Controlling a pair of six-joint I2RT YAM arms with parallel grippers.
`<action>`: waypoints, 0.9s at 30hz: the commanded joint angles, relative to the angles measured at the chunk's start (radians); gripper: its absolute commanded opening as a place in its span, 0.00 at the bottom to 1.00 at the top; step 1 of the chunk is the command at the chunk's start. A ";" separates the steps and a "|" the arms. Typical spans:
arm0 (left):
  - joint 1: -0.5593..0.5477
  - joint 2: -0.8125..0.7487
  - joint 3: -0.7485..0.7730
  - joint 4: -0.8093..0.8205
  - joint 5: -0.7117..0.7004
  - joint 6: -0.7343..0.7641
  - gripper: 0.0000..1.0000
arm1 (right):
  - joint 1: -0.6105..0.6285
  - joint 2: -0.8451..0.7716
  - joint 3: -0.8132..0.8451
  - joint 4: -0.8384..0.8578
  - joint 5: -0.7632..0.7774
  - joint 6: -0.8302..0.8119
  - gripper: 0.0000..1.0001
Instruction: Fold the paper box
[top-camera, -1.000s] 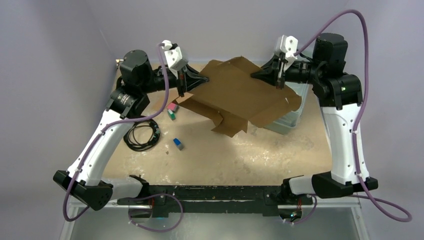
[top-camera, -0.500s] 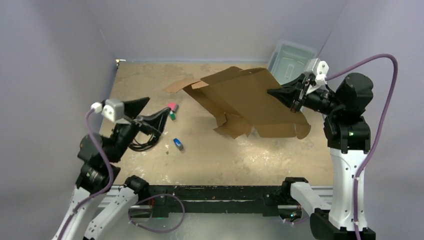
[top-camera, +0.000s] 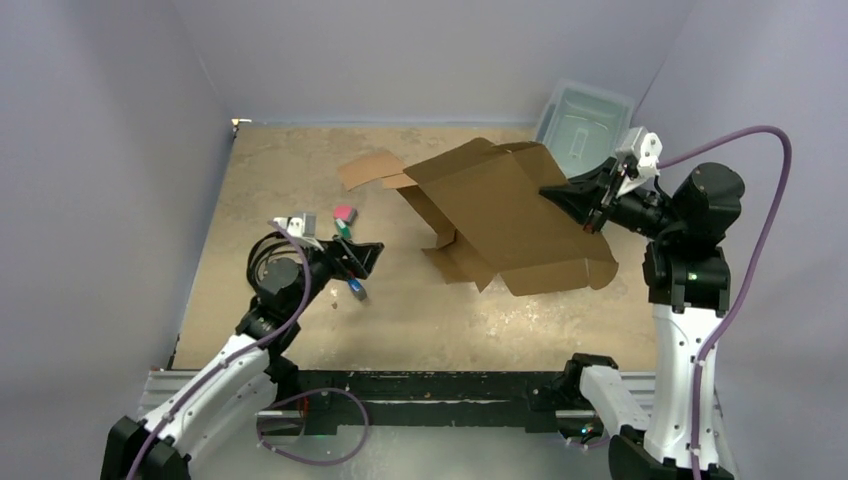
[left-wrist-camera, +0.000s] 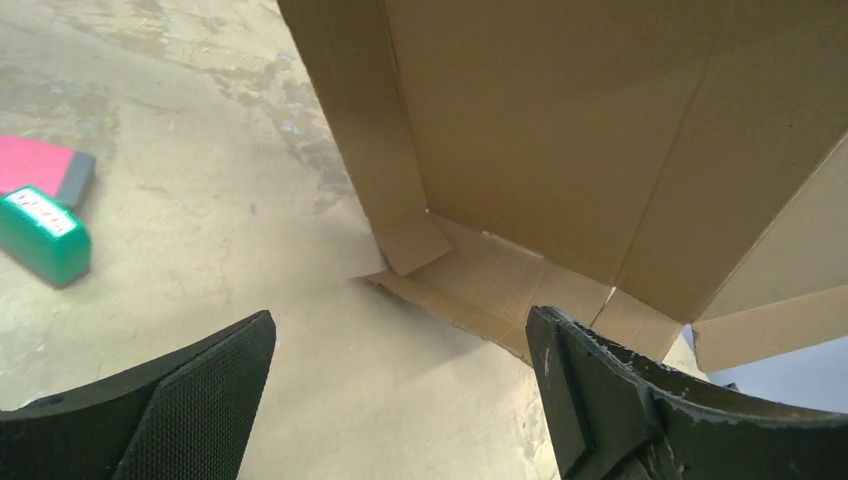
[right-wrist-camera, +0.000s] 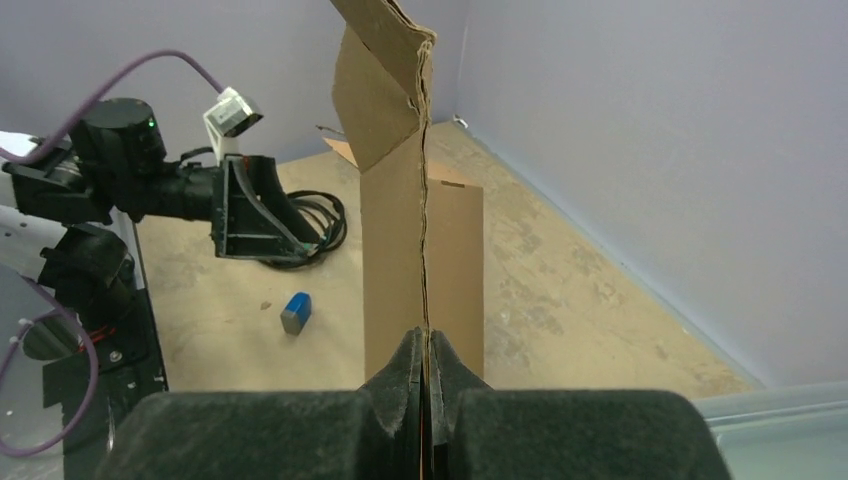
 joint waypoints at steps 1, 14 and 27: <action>0.003 0.149 -0.019 0.393 0.052 -0.033 0.97 | -0.014 -0.006 0.045 0.019 0.020 0.011 0.00; 0.081 0.634 0.055 0.789 0.170 -0.022 0.96 | -0.015 -0.007 0.174 -0.092 0.300 -0.045 0.00; 0.140 1.041 0.205 1.059 0.372 -0.143 0.91 | -0.015 -0.031 0.143 -0.092 0.377 -0.062 0.00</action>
